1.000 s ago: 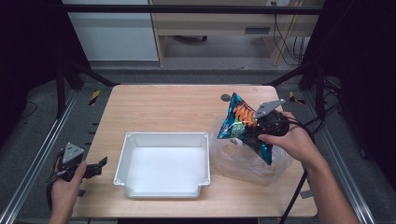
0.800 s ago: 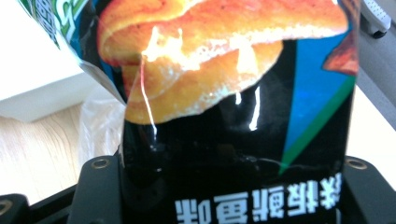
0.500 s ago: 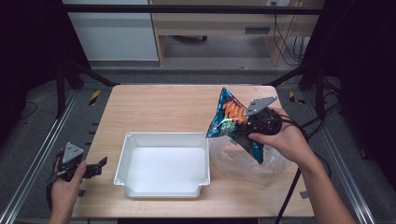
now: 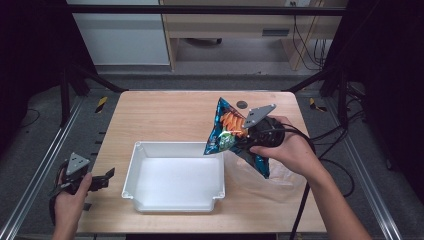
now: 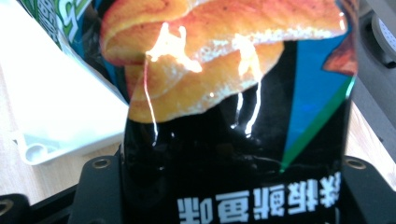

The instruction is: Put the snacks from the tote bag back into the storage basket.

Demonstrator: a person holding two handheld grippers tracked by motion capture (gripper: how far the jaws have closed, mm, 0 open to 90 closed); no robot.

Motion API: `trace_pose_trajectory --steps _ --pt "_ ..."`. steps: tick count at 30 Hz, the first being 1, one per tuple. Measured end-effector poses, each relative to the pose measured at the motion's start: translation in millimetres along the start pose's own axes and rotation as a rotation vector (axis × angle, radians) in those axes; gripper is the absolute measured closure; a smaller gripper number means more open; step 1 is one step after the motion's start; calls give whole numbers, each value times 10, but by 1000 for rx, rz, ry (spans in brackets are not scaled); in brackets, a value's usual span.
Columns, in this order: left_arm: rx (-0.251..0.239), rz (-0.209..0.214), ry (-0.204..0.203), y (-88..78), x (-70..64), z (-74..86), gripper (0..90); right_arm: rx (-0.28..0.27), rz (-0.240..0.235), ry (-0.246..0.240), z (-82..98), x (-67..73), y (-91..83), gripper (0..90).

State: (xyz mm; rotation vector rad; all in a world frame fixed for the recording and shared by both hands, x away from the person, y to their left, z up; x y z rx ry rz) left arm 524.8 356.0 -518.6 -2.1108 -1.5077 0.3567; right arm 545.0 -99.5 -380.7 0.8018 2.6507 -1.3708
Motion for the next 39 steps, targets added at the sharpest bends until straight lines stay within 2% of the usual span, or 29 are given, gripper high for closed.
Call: trace_pose_trajectory --steps 10,21,39 --pt "-7 -1 -6 -5 6 -5 20 -13 -41 -55 -259 214 100 388" --pt "-6 1 -6 -7 12 -5 20 -23 -71 -88 -425 389 199 388" --pt "-3 5 -5 -6 10 -5 20 -30 -97 -131 -568 557 220 387"
Point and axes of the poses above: each handheld gripper's, and its own axes: y roughly forward along the jaws, z roughly out of its underside, x roughly to its left, the point moved 10 cm from there along y, roughly forward along the jaws, and after that the axes turned 1 degree about -y, right-handed, at the moved point
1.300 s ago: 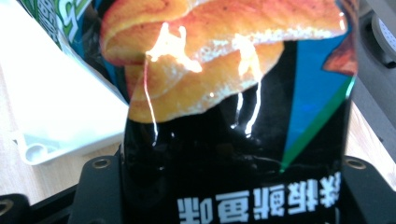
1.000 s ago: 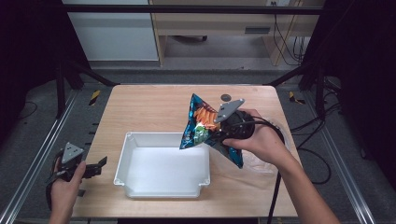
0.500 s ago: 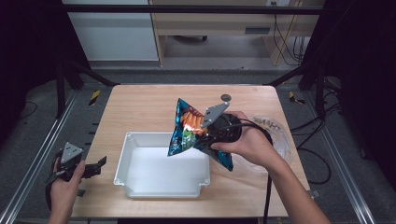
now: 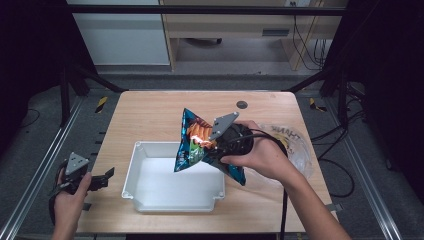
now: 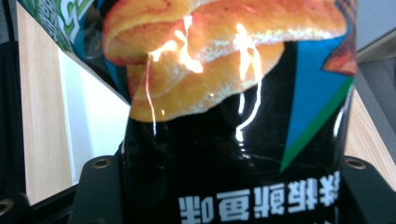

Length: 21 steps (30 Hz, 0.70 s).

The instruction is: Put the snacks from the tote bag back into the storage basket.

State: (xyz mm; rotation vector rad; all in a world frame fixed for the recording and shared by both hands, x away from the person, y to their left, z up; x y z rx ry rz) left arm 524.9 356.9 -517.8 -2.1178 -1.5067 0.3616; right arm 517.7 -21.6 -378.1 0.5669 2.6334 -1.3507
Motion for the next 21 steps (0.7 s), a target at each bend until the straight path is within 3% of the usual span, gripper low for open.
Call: trace_pose_trajectory --steps 21 --pt "-6 0 -1 0 0 -7 20 23 -25 -29 -141 48 304 387"
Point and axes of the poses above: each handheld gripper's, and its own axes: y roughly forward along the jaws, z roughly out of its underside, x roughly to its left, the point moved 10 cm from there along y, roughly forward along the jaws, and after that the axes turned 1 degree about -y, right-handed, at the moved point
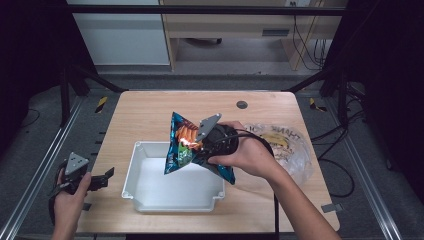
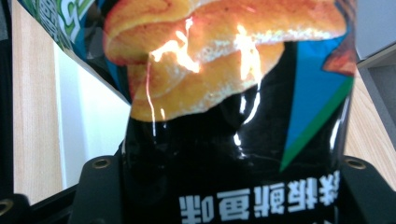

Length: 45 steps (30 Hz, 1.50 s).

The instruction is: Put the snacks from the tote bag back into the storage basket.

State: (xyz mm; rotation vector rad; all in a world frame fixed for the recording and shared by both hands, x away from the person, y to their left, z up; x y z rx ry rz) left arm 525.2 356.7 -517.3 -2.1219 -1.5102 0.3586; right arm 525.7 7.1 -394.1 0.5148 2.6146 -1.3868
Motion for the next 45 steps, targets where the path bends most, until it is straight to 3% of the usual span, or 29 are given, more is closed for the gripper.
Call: trace_pose_trajectory --steps 12,27,45 --pt "1 0 -1 9 -5 0 20 11 -19 -14 -74 22 144 387" --pt "7 -4 1 11 2 10 20 9 -78 -69 -241 105 396 387" --pt "0 -4 -5 9 7 6 20 41 -124 -96 -267 214 619 387"
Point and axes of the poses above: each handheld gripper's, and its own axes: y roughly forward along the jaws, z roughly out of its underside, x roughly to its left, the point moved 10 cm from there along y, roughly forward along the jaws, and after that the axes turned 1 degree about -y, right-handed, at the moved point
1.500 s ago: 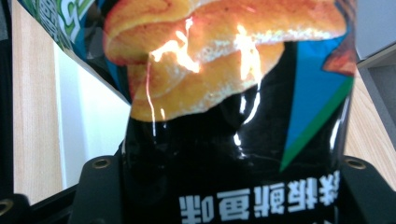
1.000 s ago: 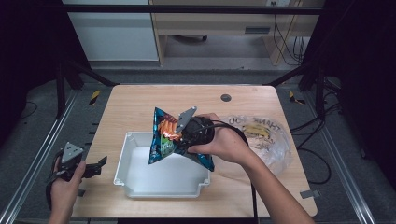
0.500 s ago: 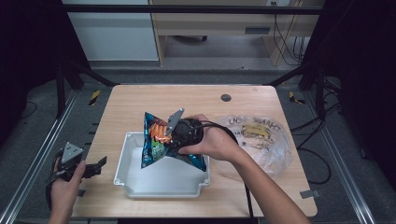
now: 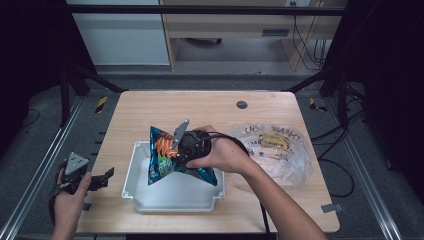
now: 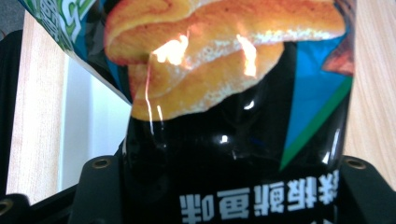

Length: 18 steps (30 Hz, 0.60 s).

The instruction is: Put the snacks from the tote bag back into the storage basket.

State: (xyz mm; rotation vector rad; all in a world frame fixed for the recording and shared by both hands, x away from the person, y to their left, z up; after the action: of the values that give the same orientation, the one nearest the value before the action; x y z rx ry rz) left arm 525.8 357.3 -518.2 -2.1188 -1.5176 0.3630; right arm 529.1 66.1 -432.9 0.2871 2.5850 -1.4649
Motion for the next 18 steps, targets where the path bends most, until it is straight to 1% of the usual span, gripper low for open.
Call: trace_pose_trajectory --steps 2,4,9,15,18 --pt "2 2 1 -1 -1 -3 20 6 -2 -7 8 5 23 387" --pt "-1 4 2 -3 -8 -8 20 13 -6 -4 15 14 35 387" --pt "-1 3 0 -3 0 -5 20 11 -10 1 18 20 72 388" --pt "-2 3 0 -5 2 -8 20 26 -33 -10 48 72 137 387" --pt "0 4 2 -3 1 -6 20 30 -36 -10 41 83 168 387"
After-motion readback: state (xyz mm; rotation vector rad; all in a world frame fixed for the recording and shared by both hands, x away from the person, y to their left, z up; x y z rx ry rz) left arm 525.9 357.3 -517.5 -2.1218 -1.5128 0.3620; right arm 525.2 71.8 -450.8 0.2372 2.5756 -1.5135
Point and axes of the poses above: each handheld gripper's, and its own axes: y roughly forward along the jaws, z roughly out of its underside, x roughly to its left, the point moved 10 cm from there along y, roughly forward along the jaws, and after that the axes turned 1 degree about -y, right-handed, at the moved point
